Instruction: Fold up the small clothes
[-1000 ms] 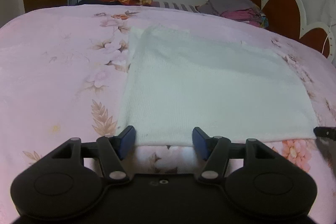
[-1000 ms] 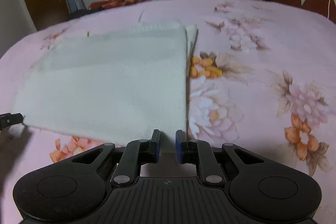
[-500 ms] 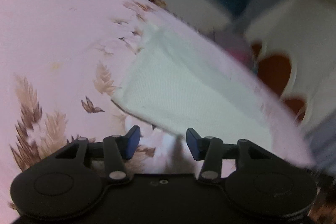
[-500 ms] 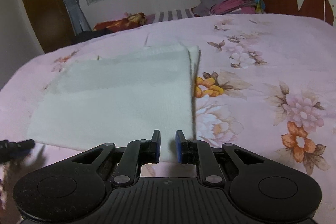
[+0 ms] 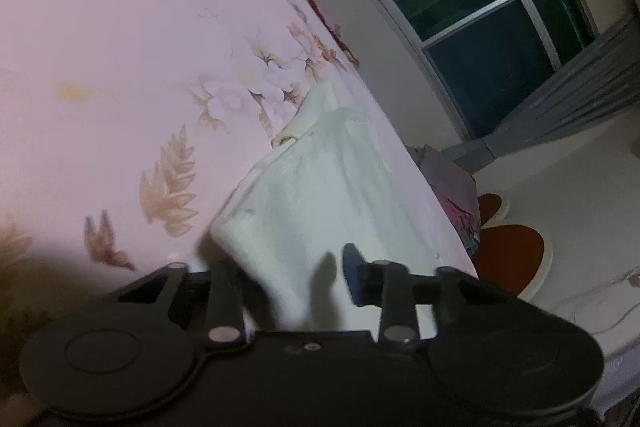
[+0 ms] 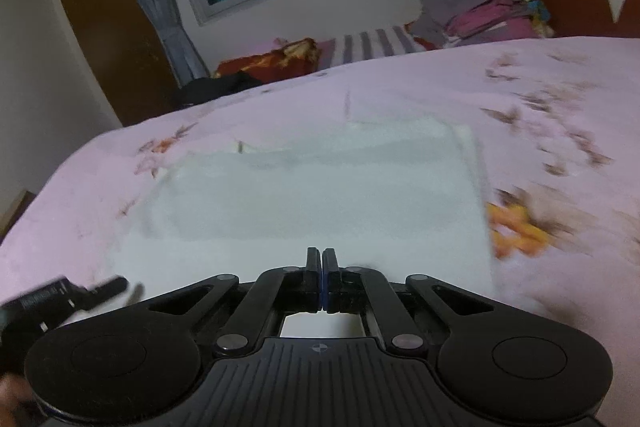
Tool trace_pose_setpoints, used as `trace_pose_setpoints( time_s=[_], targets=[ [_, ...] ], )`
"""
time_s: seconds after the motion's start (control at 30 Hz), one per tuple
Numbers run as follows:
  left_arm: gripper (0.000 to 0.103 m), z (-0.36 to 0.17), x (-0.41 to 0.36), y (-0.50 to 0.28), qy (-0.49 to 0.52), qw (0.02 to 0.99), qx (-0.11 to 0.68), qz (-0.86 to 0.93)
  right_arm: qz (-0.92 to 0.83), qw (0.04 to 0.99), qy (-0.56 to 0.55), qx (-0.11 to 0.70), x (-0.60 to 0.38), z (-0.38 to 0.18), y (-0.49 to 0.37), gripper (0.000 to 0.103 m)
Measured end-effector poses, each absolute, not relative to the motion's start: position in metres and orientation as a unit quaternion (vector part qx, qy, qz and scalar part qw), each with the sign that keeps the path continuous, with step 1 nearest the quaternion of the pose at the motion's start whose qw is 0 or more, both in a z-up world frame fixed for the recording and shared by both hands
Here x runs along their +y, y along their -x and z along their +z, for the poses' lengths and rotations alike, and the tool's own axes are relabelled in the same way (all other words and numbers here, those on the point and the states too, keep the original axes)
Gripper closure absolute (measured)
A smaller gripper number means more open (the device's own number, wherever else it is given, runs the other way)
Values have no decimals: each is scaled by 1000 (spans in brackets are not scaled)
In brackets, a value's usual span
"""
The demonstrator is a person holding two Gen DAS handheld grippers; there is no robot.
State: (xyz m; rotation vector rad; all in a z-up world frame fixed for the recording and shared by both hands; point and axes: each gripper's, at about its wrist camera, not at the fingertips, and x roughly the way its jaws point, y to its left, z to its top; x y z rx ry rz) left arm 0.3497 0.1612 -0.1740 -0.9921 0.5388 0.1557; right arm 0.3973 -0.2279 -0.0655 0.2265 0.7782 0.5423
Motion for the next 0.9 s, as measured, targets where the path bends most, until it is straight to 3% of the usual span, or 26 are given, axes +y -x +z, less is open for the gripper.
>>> trace_pose_setpoints(
  time_s=[0.1,0.53,0.6,0.77,0.9],
  targets=[
    [96,-184,169,-361,492,830,255,70,277,876,-105,380,-202,-71,-416,103],
    [97,-180,175,-367,453,847,275,32,294,874,-99,374,-163,-84,-431,103],
    [96,-179,172,-363,448,852,267,40,282,868,-64,404,-153,-96,-434,103],
    [93,-180,168,-358,464,845,257,59,288,861,-97,408,-164,-107,-437,103],
    [96,-163,160,-360,444,855,258,72,300,856,-98,409,-169,-109,-442,103]
  ],
)
